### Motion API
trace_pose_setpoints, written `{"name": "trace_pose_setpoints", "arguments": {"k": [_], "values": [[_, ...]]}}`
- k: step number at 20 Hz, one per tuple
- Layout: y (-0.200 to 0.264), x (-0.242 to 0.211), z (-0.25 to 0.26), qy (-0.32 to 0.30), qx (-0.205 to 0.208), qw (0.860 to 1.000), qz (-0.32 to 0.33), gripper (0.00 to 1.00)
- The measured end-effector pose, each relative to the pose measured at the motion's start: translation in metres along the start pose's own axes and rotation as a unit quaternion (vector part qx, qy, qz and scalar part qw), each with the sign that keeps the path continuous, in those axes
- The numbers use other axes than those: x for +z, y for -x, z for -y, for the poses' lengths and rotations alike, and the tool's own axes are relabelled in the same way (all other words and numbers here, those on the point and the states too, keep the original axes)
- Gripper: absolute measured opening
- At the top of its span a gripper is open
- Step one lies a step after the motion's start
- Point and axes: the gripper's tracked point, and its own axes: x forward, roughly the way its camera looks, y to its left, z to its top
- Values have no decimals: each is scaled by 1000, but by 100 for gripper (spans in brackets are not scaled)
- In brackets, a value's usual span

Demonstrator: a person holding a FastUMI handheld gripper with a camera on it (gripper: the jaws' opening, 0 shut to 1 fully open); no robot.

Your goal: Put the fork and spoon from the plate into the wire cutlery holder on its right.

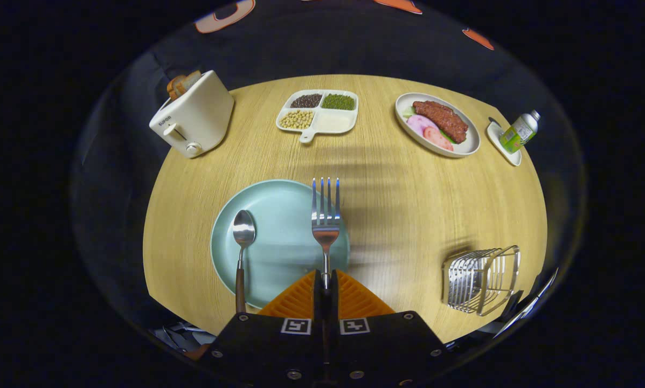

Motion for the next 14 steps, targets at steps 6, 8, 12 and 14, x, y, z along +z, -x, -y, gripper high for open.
{"name": "trace_pose_setpoints", "arguments": {"k": [6, 8, 12, 14], "values": [[46, -2, 81, -20, -37, 999, 32, 5], [56, -8, 102, -31, -44, 998, 33, 5], [72, -32, 148, -33, -64, 997, 23, 5], [70, -46, 166, -24, -73, 997, 9, 5]]}}
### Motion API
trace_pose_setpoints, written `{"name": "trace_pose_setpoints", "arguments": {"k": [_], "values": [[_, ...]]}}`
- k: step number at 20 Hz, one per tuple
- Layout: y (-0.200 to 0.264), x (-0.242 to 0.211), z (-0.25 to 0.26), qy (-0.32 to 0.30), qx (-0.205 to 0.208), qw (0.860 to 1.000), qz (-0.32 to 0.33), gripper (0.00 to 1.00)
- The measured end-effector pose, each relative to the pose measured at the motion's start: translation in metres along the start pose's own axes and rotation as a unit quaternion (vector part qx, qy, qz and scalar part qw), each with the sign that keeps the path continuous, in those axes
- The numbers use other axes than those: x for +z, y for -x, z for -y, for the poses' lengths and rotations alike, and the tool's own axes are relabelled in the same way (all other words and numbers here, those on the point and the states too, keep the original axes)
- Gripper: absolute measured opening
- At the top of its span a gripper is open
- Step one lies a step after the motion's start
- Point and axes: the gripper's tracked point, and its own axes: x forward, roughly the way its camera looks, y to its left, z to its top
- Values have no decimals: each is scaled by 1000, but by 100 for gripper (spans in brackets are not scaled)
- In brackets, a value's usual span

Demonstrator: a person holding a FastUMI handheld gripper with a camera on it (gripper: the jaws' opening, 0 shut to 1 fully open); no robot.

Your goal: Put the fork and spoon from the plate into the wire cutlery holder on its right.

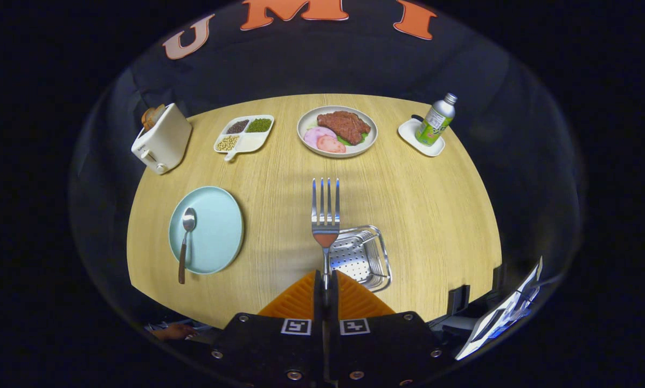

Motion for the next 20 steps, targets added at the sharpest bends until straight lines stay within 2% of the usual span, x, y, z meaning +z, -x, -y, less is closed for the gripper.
{"name": "trace_pose_setpoints", "arguments": {"k": [9, 18, 20], "values": [[-22, -44, 31, 32, -4, 998, -61, 5], [-30, -39, 46, 47, 0, 997, -67, 8], [-32, -32, 46, 57, 4, 997, -60, 11]]}}
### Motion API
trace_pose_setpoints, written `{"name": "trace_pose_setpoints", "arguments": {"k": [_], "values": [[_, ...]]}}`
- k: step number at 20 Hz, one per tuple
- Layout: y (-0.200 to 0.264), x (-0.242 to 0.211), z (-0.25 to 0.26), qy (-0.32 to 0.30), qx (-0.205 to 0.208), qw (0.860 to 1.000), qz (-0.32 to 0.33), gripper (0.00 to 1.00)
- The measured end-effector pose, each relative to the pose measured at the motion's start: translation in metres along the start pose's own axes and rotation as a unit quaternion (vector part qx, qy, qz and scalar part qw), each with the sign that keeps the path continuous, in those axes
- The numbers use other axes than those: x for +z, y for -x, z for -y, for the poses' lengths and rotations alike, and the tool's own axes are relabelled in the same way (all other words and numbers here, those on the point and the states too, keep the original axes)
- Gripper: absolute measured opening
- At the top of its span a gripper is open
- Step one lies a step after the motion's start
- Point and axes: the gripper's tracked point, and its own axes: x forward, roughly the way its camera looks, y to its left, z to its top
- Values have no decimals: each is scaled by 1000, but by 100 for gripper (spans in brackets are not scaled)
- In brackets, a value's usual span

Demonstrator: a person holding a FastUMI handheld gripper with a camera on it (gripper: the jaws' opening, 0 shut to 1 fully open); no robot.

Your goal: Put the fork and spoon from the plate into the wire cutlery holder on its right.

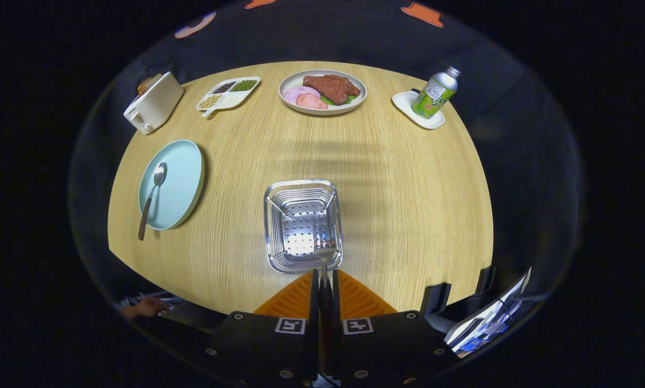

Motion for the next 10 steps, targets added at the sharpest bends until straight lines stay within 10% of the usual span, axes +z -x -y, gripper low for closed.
{"name": "trace_pose_setpoints", "arguments": {"k": [10], "values": [[50, 102, -2, -39, 27, 978, 204, 20]]}}
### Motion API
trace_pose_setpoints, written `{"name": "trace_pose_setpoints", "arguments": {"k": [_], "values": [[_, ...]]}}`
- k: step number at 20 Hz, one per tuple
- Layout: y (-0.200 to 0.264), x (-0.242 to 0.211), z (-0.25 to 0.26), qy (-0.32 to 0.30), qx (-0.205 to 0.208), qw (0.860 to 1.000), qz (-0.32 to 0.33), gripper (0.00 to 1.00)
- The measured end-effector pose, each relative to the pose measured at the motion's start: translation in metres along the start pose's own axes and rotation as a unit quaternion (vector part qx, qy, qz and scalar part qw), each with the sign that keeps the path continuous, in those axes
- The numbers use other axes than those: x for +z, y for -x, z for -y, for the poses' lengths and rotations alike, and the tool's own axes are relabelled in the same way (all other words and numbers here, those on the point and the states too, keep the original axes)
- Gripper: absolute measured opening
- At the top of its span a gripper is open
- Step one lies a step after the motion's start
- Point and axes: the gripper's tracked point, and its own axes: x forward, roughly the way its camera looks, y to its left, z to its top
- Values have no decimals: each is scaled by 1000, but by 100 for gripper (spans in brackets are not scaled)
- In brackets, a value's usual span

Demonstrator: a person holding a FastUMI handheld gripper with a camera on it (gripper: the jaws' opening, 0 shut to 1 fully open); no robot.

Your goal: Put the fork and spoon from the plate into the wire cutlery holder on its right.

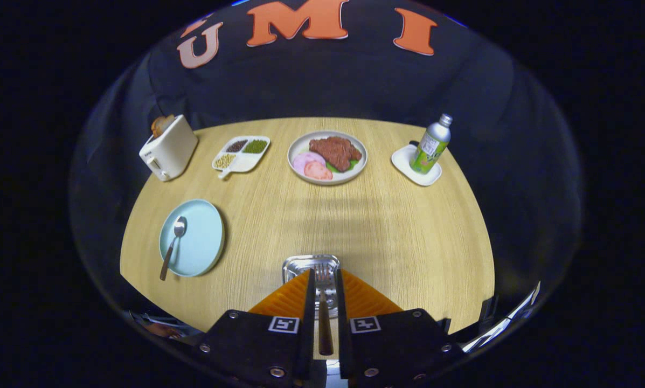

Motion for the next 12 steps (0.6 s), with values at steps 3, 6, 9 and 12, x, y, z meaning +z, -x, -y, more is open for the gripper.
{"name": "trace_pose_setpoints", "arguments": {"k": [3, 6, 9, 12], "values": [[21, 54, -9, -22, 10, 993, 117, 37], [51, 95, -34, -11, 46, 974, 220, 56], [72, 119, -49, 6, 46, 956, 290, 83], [97, 141, -67, 5, 53, 941, 336, 91]]}}
